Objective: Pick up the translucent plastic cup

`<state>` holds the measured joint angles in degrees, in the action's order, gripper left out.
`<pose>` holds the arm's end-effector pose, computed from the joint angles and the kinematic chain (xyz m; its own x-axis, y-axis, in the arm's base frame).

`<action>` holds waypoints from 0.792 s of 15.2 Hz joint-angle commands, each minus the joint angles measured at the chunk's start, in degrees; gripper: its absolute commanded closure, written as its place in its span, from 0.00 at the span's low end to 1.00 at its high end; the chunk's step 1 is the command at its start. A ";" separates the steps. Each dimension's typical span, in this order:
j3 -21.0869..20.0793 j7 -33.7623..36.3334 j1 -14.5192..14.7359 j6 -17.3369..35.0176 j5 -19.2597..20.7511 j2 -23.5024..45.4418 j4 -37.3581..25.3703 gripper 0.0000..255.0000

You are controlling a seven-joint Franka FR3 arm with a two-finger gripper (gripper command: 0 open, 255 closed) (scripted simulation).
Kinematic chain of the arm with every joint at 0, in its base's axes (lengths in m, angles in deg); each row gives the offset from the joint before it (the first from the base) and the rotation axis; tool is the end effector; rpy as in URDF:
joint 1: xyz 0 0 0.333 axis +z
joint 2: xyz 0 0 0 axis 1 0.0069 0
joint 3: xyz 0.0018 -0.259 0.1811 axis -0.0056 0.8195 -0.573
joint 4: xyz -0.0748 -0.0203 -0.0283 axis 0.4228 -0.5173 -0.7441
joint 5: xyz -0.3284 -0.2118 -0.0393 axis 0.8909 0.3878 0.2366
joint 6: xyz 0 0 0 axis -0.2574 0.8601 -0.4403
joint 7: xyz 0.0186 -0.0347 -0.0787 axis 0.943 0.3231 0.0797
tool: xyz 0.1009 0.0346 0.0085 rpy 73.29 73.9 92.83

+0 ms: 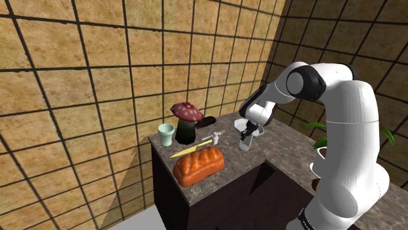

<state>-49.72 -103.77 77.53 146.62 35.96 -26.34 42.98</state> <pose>0.4954 -0.2890 0.1830 0.9728 -0.0044 0.2316 0.0044 -0.9993 -0.0375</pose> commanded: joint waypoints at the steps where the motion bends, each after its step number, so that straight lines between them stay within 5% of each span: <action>1: 0.52 0.56 0.34 -0.44 0.63 -0.61 0.14 1.00; 12: 5.59 6.88 4.10 -5.69 7.91 -7.90 1.67 1.00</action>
<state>-44.55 -97.34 81.45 141.49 43.22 -33.71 44.72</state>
